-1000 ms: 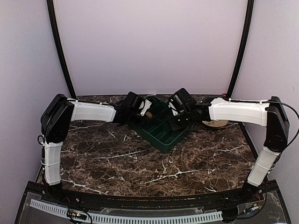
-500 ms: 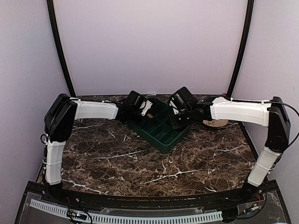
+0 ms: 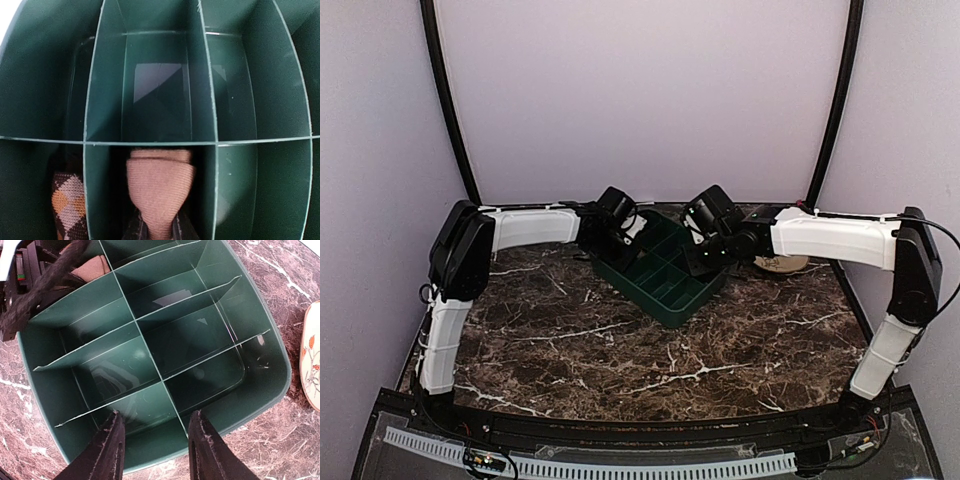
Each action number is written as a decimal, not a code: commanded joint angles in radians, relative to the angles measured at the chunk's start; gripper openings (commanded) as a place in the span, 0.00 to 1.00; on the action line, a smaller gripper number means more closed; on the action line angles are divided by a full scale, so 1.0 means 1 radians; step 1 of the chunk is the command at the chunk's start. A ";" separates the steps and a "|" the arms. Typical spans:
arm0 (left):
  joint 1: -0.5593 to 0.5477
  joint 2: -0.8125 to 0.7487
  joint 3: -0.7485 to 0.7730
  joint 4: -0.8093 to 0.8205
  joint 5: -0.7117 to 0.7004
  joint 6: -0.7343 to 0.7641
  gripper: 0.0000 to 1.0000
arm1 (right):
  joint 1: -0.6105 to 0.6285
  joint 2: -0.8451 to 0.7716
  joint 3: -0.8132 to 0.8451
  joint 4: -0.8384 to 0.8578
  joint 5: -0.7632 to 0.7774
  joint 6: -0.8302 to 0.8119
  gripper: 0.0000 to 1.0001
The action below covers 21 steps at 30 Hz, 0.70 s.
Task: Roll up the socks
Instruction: Place the sock in the storage box.
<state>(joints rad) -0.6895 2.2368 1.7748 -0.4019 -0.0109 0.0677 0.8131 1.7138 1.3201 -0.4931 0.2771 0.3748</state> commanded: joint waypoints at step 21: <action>0.013 0.192 0.295 -0.418 0.022 -0.005 0.14 | -0.021 -0.010 0.014 0.025 -0.016 -0.015 0.40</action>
<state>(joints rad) -0.6777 2.4012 2.0628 -0.7055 0.0048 0.0654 0.8013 1.7138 1.3201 -0.4931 0.2642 0.3710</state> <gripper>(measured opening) 0.147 0.403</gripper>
